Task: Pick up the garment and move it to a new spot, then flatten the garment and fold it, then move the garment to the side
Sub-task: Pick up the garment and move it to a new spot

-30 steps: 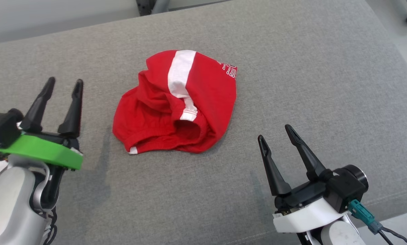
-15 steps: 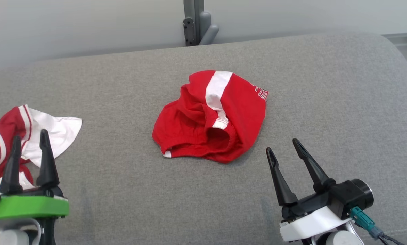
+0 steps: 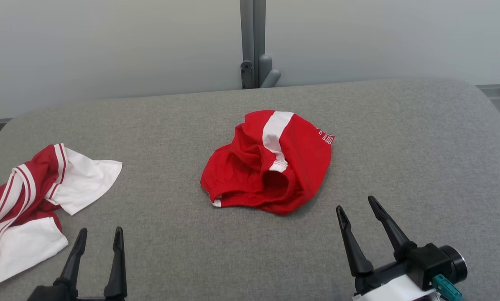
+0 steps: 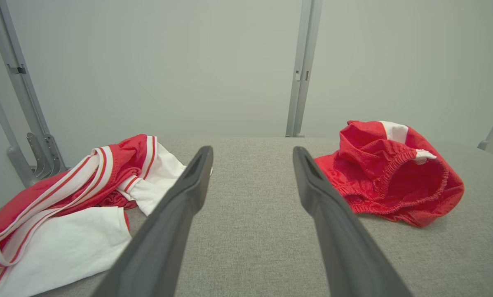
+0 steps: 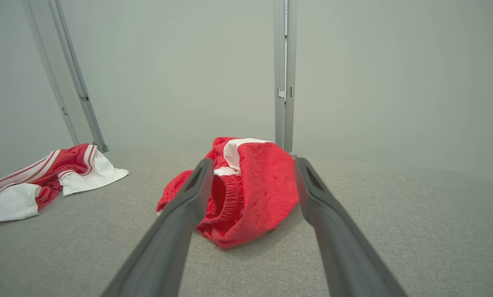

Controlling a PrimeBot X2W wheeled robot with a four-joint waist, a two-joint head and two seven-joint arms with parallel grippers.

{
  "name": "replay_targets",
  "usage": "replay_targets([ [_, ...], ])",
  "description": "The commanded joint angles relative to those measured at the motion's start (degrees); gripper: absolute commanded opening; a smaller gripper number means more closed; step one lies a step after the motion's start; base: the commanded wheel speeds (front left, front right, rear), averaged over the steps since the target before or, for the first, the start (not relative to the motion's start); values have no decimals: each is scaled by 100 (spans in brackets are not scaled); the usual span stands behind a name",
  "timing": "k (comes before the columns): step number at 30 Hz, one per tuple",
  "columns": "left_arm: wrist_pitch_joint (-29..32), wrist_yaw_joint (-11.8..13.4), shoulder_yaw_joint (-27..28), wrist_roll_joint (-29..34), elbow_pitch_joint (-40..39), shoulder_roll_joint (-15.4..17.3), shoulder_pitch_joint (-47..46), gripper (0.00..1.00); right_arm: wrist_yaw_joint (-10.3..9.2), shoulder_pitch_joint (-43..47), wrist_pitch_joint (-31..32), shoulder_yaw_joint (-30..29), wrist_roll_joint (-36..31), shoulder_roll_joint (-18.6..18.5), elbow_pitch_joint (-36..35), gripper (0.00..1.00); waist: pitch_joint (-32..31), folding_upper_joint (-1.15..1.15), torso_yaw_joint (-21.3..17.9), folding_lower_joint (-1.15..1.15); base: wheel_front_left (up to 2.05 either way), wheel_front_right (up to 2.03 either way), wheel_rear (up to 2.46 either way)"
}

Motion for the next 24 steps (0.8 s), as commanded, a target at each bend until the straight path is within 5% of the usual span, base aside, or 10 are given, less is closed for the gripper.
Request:
replay_targets([
  [1, -18, -24, 4, 41, 19, -23, 96, 100, -8, 99, 0, -18, -42, -16, 16, 100, -93, 0, -26, 0, 0, 0, 0],
  [24, -18, -23, -17, 364, 337, -231, 467, 100, -8, 578, 1, -184, 130, -16, 85, 100, -389, 0, -124, 0, 0, 0, 0],
])
